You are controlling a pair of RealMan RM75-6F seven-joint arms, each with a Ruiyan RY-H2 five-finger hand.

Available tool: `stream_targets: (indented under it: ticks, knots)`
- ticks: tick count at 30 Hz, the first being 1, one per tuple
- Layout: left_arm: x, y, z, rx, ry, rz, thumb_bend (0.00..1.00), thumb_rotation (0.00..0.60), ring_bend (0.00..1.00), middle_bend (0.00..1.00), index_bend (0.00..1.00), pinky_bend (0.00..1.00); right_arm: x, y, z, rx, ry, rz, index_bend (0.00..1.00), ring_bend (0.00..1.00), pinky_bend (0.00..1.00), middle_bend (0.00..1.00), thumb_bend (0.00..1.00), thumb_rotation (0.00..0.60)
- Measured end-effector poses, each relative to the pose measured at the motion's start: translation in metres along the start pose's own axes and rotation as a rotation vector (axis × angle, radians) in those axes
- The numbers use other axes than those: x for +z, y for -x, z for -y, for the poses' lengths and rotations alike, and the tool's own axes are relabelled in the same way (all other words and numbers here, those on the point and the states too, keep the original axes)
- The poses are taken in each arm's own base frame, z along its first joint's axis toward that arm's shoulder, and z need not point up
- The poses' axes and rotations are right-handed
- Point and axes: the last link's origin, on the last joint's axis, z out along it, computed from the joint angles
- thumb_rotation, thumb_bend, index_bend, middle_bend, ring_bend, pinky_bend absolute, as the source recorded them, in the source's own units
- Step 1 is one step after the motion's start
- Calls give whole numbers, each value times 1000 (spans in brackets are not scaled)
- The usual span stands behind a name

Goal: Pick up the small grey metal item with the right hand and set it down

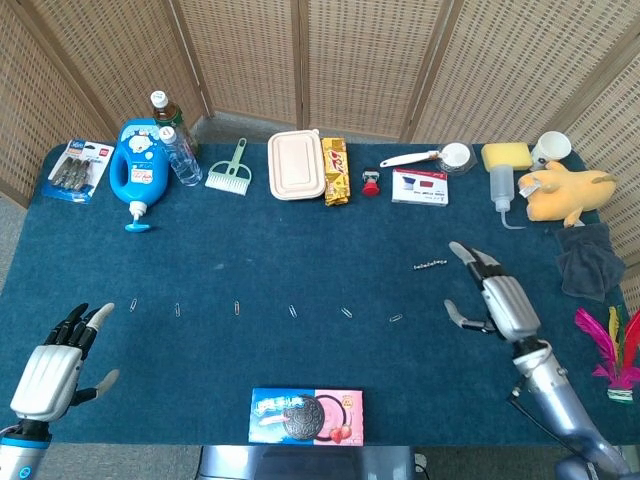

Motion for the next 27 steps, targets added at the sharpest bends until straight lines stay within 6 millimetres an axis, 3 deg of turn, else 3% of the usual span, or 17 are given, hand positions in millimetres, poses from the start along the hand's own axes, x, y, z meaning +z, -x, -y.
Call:
stream_targets:
  ticks: [4, 9, 15, 18, 22, 27]
  knots:
    - [4, 3, 2, 4, -7, 13, 420, 600, 50, 147, 47, 153, 27, 3, -8, -87, -22, 47, 32, 675, 433, 600, 438, 435]
    - [9, 9, 2, 7, -5, 34, 420, 600, 50, 148, 41, 152, 61, 10, -18, -179, -30, 108, 254, 853, 642, 807, 434, 445]
    - [16, 11, 0, 13, 2, 41, 420, 600, 50, 148, 40, 153, 89, 15, -23, -269, -44, 140, 406, 894, 685, 864, 419, 449]
    - [17, 13, 0, 13, 1, 47, 420, 600, 50, 148, 37, 153, 97, 19, -28, -317, -34, 170, 429, 895, 685, 870, 414, 449]
    - [18, 14, 0, 16, -2, 51, 420, 600, 50, 148, 29, 152, 104, 24, -37, -379, -1, 211, 398, 884, 676, 860, 414, 451]
    - [19, 14, -1, 17, 3, 50, 420, 600, 50, 148, 29, 153, 113, 30, -46, -440, 46, 237, 257, 843, 638, 818, 411, 464]
